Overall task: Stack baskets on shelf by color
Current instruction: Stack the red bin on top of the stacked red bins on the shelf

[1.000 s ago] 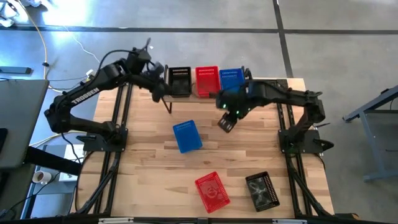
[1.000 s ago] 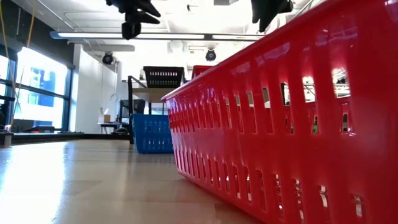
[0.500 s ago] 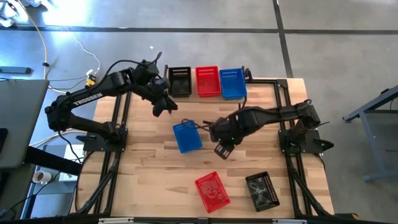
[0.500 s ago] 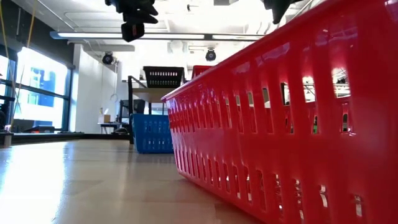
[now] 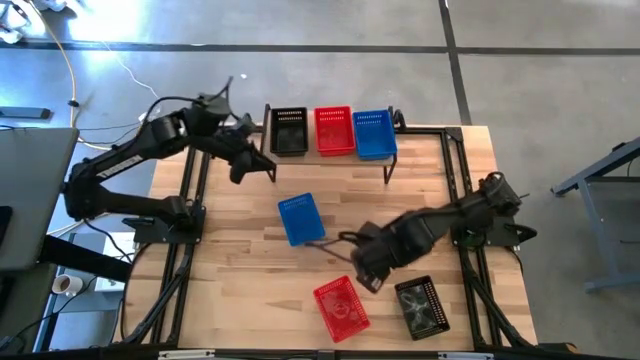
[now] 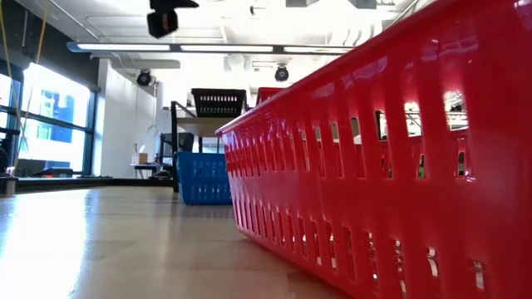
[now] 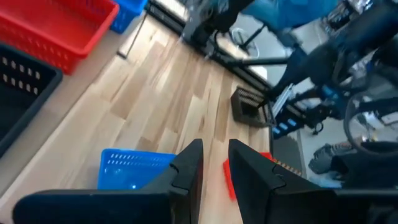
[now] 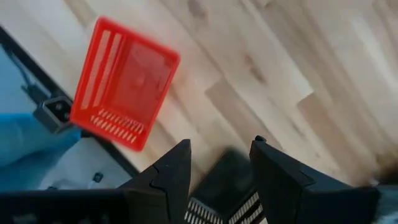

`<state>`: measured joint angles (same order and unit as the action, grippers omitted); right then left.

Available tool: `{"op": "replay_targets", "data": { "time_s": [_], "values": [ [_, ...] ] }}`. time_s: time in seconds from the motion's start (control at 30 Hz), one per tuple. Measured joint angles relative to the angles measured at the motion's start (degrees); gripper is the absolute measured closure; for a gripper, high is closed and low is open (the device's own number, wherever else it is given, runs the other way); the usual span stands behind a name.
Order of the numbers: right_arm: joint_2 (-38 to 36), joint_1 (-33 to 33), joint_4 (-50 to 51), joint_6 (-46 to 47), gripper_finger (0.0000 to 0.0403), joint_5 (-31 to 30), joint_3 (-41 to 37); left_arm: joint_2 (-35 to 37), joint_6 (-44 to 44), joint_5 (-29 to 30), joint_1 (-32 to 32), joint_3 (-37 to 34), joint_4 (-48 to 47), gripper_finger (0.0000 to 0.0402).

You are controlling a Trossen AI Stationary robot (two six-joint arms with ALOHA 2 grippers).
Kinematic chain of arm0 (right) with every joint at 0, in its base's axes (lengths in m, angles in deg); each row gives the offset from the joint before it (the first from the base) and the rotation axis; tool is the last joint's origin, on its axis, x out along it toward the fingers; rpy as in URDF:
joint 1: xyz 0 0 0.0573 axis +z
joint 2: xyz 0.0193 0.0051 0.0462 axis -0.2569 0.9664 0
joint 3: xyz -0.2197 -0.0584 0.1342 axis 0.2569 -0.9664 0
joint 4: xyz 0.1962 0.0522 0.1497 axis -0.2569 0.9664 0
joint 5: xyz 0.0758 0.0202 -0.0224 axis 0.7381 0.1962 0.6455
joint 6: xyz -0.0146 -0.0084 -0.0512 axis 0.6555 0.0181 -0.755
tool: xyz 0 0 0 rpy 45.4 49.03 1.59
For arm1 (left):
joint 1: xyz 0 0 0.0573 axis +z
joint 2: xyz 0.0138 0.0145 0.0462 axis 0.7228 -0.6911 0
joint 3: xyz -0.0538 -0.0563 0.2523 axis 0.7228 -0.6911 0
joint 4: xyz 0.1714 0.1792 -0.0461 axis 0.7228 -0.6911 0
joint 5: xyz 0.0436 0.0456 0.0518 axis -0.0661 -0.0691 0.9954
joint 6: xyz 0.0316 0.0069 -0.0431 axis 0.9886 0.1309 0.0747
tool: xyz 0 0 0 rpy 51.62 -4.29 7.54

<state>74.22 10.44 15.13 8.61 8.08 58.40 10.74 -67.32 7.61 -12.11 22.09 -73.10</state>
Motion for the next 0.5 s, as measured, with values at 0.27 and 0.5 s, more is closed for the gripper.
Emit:
{"op": "replay_targets", "data": {
  "time_s": [0.27, 0.5],
  "values": [
    [2.64, 5.47, -2.83, 3.10, 0.0253, 0.06, 0.07, 5.79, -4.01, 0.33, -0.93, 0.00, 0.62, 0.0332],
    [6.47, 6.74, -7.27, 2.68, 0.0253, 0.82, 0.05, 8.28, -5.35, 0.35, -2.30, 0.00, 0.60, 0.0332]
  ]
}}
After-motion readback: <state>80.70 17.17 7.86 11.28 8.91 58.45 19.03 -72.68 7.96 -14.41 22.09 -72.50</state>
